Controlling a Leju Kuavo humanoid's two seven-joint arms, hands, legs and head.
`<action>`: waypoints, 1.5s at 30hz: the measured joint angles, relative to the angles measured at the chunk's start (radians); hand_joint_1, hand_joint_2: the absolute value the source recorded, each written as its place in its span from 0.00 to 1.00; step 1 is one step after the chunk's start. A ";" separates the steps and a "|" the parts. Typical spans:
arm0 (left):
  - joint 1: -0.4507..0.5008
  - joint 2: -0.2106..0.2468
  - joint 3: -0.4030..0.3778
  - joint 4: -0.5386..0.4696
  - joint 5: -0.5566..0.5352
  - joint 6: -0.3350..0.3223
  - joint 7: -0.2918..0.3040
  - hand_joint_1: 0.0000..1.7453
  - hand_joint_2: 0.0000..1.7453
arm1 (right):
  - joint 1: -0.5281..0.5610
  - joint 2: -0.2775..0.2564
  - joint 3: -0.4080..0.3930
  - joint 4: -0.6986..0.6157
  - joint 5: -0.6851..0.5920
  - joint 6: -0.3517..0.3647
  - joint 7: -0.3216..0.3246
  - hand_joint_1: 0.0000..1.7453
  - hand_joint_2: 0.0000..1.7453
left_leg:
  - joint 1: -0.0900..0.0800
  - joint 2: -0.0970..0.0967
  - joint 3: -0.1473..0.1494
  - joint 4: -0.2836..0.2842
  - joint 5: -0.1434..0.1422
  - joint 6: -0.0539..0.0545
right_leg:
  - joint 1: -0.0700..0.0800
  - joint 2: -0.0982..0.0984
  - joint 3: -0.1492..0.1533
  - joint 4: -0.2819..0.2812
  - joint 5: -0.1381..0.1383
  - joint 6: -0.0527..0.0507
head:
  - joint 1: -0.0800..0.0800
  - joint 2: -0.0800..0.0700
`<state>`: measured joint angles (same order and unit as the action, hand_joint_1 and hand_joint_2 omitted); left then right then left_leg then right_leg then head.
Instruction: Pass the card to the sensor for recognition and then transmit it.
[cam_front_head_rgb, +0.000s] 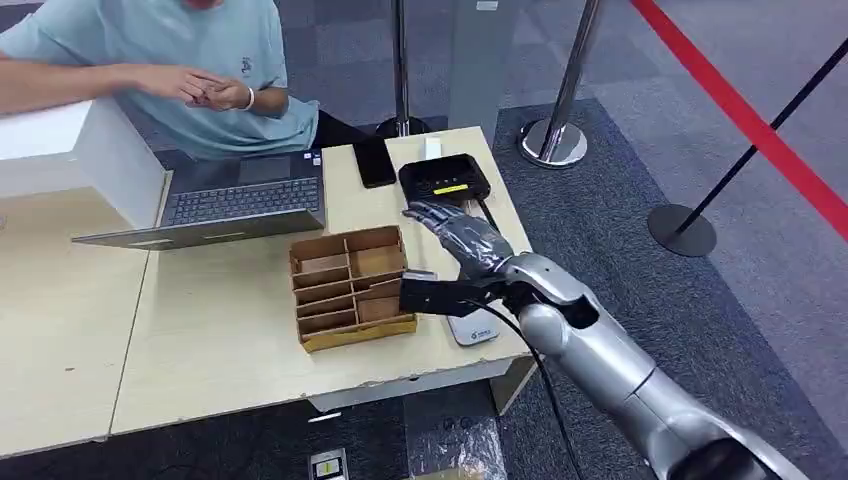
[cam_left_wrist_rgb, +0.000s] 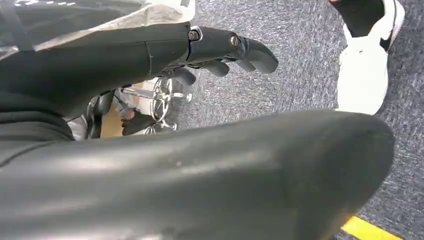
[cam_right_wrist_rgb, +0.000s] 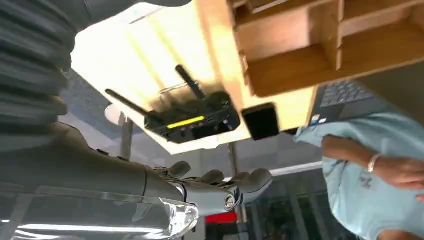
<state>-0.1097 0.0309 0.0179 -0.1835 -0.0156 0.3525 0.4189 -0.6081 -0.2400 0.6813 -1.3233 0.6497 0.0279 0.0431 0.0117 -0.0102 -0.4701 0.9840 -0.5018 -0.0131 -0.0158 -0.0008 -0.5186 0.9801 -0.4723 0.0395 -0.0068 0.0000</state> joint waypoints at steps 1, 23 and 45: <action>0.000 0.000 0.000 0.000 -0.002 -0.002 -0.001 0.00 0.00 | 0.001 0.005 0.008 0.006 0.000 0.003 -0.004 0.00 1.00 | 0.000 0.000 0.000 0.000 0.000 0.000 | 0.000 0.000 0.000 0.000 0.000 0.000 | 0.000 0.000; -0.002 0.004 0.000 0.000 -0.008 -0.021 -0.069 0.00 0.00 | -0.123 0.209 0.087 0.317 -0.018 -0.097 -0.159 0.01 1.00 | 0.001 0.000 -0.001 0.000 0.000 0.000 | 0.000 0.000 -0.001 0.000 0.000 0.000 | 0.000 0.000; 0.000 0.009 0.000 0.000 -0.004 -0.021 -0.102 0.00 0.00 | -0.194 0.286 0.108 0.526 -0.024 -0.121 -0.199 0.18 1.00 | 0.001 0.000 -0.001 0.000 0.000 0.000 | 0.000 0.000 -0.001 0.000 0.000 0.000 | 0.000 0.000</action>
<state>-0.1098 0.0397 0.0179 -0.1835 -0.0198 0.3315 0.3166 -0.8022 0.0458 0.7889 -0.7973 0.6260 -0.0927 -0.1564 0.0123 -0.0106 -0.4709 0.9841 -0.5018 -0.0132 -0.0154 -0.0009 -0.5193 0.9803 -0.4723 0.0395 -0.0065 0.0000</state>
